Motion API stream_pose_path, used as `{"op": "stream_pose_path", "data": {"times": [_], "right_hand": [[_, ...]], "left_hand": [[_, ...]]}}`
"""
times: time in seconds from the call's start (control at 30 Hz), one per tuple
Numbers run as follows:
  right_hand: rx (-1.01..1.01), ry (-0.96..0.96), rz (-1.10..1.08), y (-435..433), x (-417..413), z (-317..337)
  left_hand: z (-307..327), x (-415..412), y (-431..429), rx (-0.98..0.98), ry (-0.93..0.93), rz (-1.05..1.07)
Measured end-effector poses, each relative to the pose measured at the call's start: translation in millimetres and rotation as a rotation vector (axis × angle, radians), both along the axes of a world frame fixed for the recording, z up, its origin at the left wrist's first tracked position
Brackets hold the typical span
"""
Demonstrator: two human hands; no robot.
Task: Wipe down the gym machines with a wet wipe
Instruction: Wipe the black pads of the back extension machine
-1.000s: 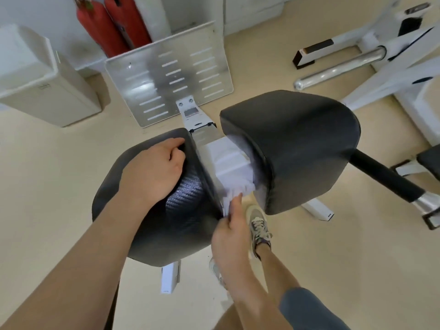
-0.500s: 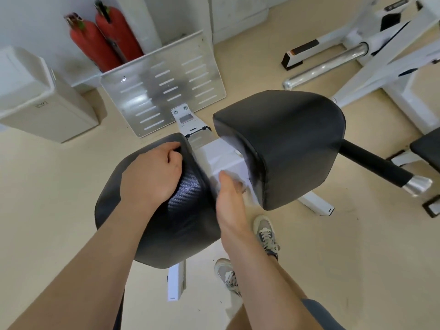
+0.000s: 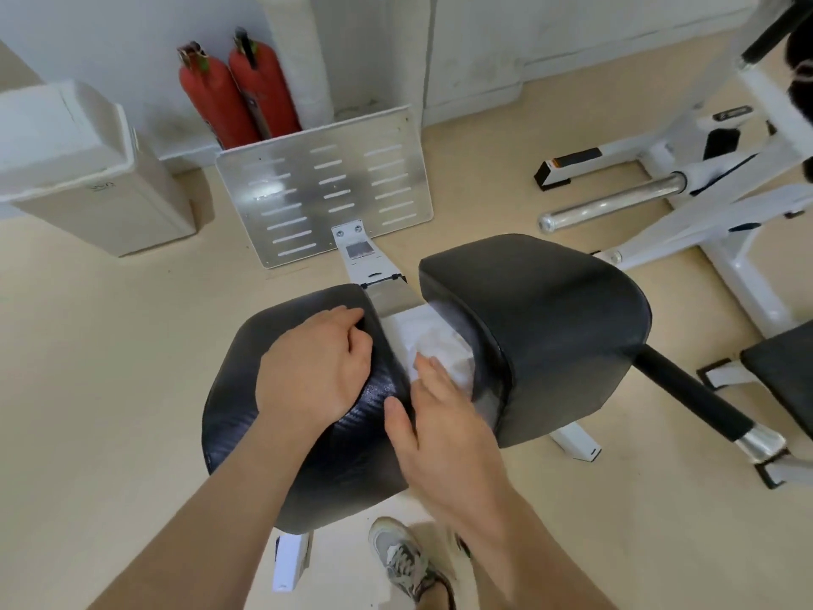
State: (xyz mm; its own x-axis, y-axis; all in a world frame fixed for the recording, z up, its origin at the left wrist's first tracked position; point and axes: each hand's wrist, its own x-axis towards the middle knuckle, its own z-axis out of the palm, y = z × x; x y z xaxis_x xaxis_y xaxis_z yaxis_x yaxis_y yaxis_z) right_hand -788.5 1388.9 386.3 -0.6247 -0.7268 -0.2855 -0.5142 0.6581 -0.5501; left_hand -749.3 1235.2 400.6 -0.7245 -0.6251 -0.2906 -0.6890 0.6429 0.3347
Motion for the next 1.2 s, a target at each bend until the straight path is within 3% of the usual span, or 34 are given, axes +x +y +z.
{"op": "stream_pose_path", "data": {"times": [0.1, 0.17, 0.27, 0.43, 0.73, 0.9, 1.07, 1.2], "right_hand": [[0.247, -0.345, 0.163, -20.7, -47.9, 24.3], [0.387, -0.437, 0.282, -42.2, -74.7, 36.6], [0.663, -0.325, 0.615, -80.1, -99.6, 38.2], [0.864, -0.064, 1.115, -117.3, -117.0, 7.6], [0.794, -0.136, 1.143, -174.4, -150.9, -82.7], [0.827, 0.001, 1.171, -195.7, -163.8, -117.1], [0.681, -0.05, 1.024, -212.6, -198.4, -138.2], [0.507, -0.254, 0.68, -233.7, -244.2, -140.6]], "left_hand": [[-2.9, 1.0, -1.4, 0.008, 0.009, -0.013], [-3.5, 1.0, -2.3, 0.003, 0.015, -0.016], [-3.1, 1.2, -2.9, -0.01, -0.002, -0.042], [-2.8, 1.7, -3.3, 0.009, -0.07, -0.04], [-5.2, -15.0, -23.3, 0.196, -0.219, -0.057], [-38.5, -56.9, -58.2, 0.323, -0.354, -0.09], [-94.6, -92.5, -89.6, 0.365, -0.374, -0.102], [-127.8, -116.7, -125.6, 0.565, -0.327, 0.051]]}}
